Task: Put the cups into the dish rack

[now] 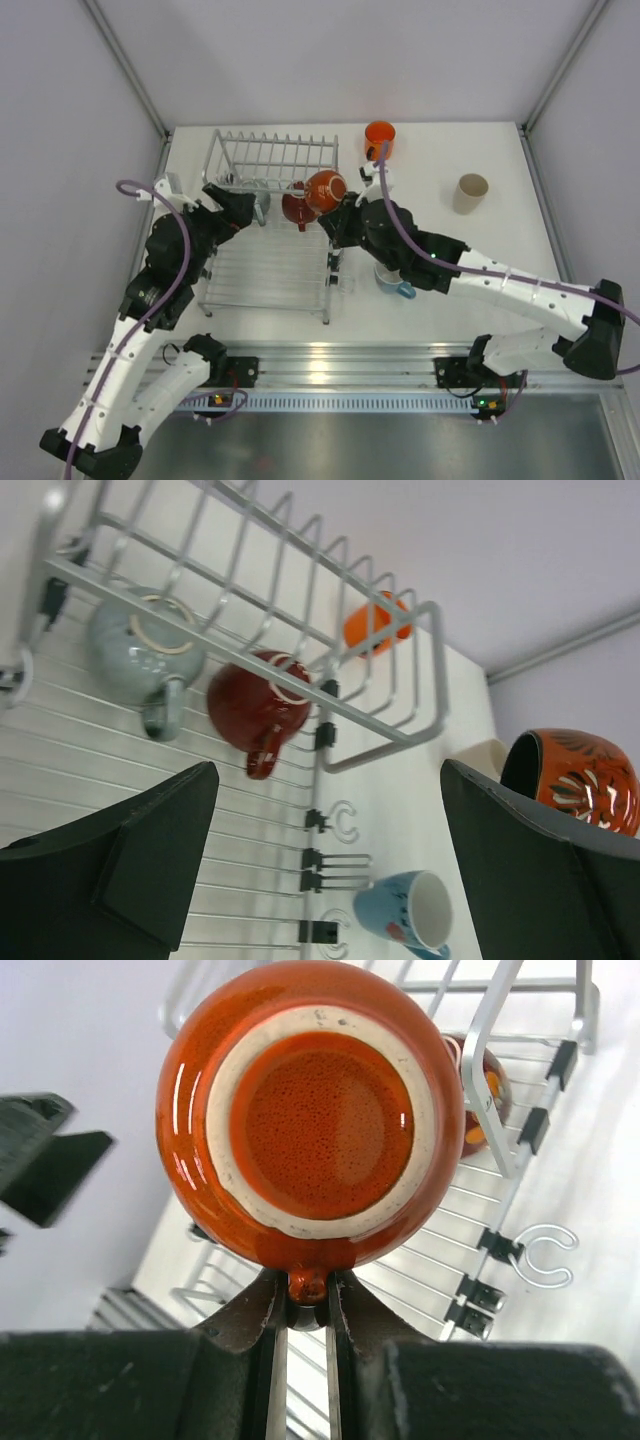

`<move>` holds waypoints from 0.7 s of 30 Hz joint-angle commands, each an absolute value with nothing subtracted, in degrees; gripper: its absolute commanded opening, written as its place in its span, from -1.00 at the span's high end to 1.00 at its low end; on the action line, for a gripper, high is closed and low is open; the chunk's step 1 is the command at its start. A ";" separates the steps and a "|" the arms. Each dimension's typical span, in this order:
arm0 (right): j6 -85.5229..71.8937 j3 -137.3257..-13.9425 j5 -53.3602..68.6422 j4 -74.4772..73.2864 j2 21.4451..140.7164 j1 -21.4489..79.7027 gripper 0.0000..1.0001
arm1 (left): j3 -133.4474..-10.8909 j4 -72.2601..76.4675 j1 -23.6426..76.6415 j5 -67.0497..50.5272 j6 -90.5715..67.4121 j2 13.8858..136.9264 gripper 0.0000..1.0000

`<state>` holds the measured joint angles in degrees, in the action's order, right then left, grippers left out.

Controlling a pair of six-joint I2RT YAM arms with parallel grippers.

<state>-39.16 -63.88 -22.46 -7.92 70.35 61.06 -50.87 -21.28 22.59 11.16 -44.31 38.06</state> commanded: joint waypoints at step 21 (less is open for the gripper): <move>-14.60 -77.00 -19.00 -14.16 95.36 67.85 1.00 | -60.47 -32.87 22.59 30.41 -36.30 33.13 -0.96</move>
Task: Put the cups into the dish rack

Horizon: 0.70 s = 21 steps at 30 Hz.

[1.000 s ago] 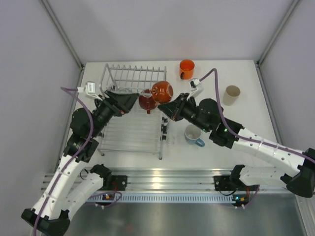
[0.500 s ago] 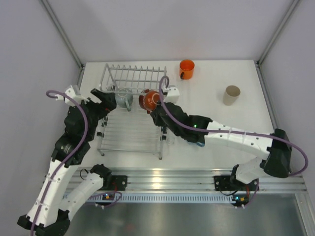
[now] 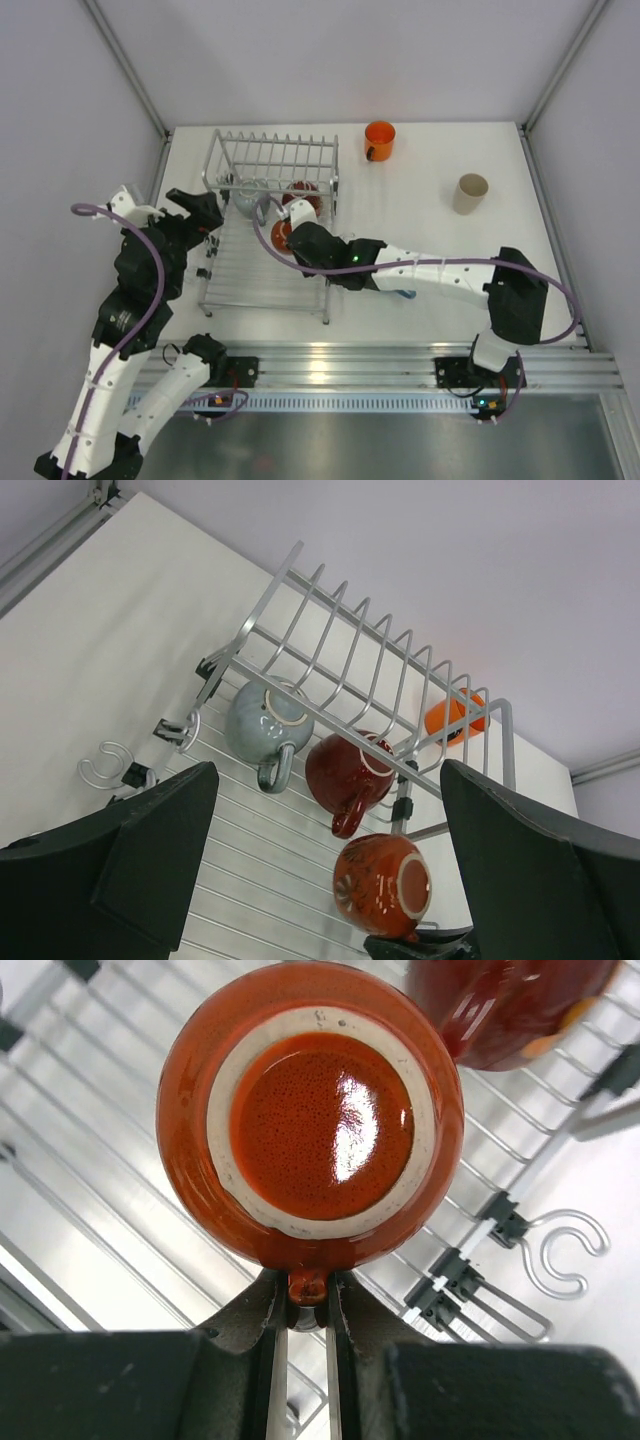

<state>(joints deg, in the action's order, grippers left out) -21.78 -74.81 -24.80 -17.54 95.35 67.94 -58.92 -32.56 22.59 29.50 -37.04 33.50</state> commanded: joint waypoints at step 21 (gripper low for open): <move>-1.85 -73.74 -14.86 -9.67 101.42 63.37 1.00 | -63.37 -32.78 22.68 31.11 -36.03 33.84 -0.96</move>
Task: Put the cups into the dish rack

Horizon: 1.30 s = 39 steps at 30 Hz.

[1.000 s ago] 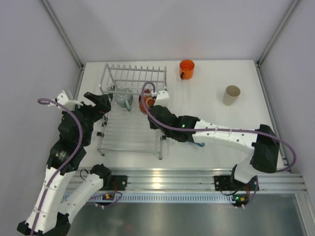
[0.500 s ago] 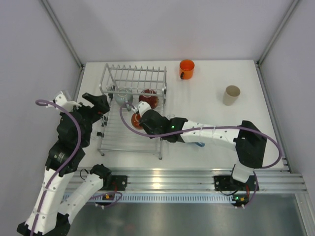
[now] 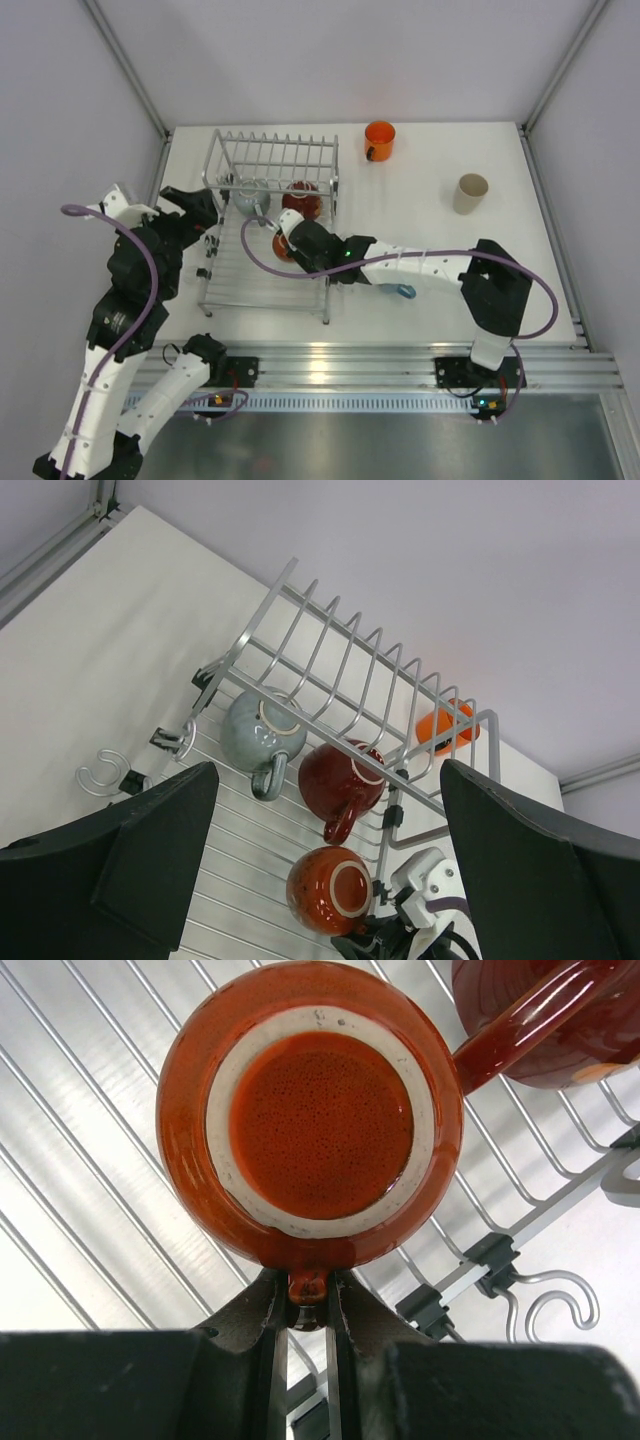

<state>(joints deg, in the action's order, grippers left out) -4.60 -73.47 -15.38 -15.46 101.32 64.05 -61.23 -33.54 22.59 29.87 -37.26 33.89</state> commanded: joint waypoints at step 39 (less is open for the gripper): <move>0.44 -70.05 -14.06 -7.91 101.96 58.89 0.20 | -62.05 -32.52 22.68 30.24 -37.79 32.52 -0.96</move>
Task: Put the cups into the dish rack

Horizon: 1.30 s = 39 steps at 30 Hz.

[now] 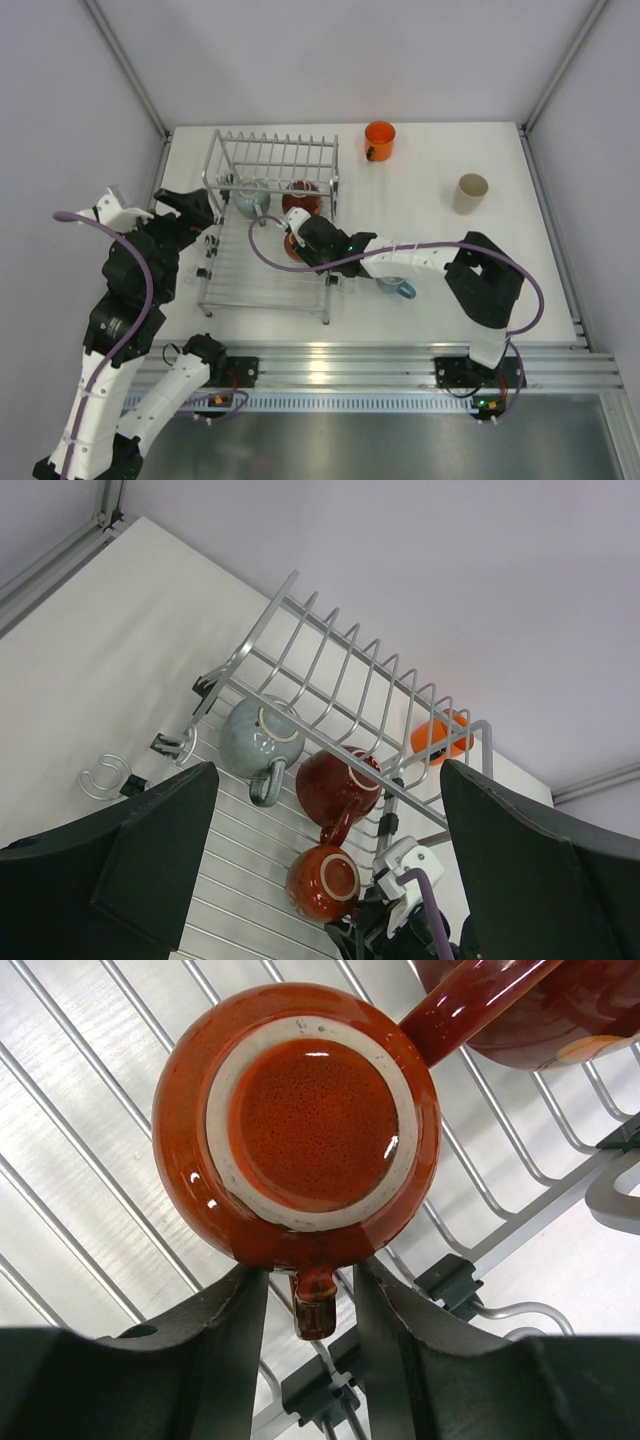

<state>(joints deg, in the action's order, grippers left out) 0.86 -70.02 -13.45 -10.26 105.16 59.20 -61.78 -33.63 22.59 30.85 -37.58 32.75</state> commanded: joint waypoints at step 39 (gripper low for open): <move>-9.76 -59.59 -18.90 -28.31 69.68 25.27 0.18 | -51.59 -8.97 25.49 -34.36 -33.57 47.72 -0.88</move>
<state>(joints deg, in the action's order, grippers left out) -11.16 -59.59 -17.93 -28.36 68.69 31.99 -51.62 -16.60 25.23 -28.75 -33.95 49.41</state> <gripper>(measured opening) 0.413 0.933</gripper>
